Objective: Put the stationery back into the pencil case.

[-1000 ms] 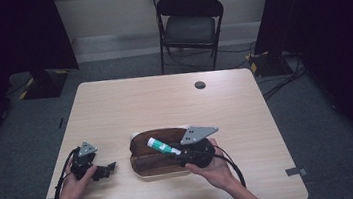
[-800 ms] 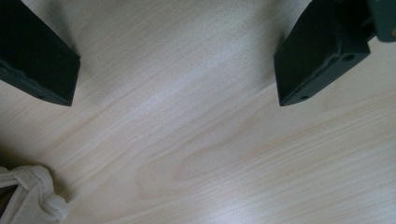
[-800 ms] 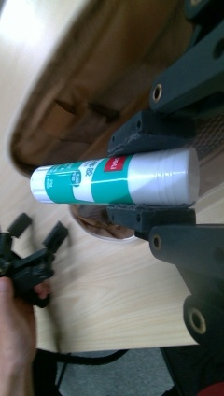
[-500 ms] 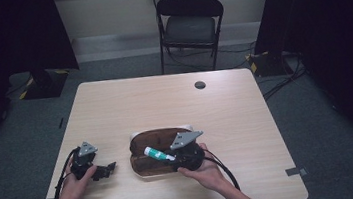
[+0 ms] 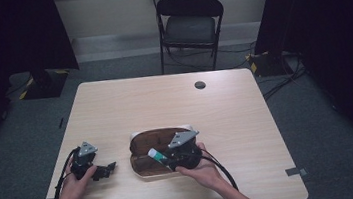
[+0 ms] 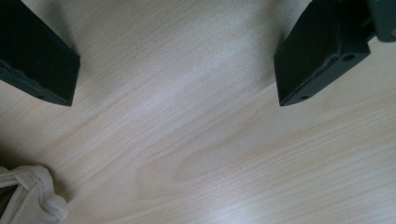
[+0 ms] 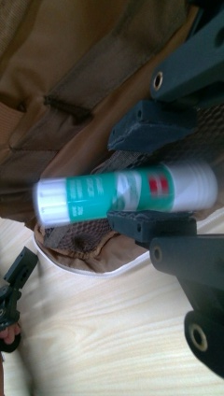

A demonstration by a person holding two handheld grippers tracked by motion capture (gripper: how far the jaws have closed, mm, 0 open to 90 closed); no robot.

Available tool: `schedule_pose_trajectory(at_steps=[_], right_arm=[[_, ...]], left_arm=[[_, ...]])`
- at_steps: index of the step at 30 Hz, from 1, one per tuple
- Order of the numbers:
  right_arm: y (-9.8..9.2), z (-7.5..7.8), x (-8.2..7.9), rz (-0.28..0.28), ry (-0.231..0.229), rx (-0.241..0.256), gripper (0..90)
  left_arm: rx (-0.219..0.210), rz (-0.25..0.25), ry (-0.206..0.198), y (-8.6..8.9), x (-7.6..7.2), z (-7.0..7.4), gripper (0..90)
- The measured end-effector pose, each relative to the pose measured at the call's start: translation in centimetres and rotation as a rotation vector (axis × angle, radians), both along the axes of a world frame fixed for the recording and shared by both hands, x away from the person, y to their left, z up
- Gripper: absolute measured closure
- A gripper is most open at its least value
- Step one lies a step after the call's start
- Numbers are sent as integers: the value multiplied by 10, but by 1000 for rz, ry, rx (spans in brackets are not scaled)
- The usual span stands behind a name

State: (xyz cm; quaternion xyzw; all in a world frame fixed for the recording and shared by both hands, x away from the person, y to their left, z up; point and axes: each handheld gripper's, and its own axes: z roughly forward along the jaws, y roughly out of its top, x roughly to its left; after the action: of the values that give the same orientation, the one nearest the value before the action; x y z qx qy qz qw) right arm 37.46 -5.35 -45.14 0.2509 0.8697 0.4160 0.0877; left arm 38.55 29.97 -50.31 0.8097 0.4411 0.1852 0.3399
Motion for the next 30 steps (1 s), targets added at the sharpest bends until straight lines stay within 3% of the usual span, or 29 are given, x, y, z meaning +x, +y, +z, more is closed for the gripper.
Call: schedule_pose_trajectory(at_steps=[11,15,18,22,30], right_arm=[[-1,0,-2,-17,-27,-18,610],[-7,9,-2,-10,-20,34,598],[-9,9,-2,-11,-22,37,618],[-4,3,-10,67,-10,27,629],[9,-13,-7,127,-1,-17,621]], left_arm=[[0,0,0,0,0,0,0],[0,0,0,0,0,0,0],[0,0,0,0,0,0,0],[0,-1,0,0,0,0,0],[-1,0,0,0,0,0,0]])
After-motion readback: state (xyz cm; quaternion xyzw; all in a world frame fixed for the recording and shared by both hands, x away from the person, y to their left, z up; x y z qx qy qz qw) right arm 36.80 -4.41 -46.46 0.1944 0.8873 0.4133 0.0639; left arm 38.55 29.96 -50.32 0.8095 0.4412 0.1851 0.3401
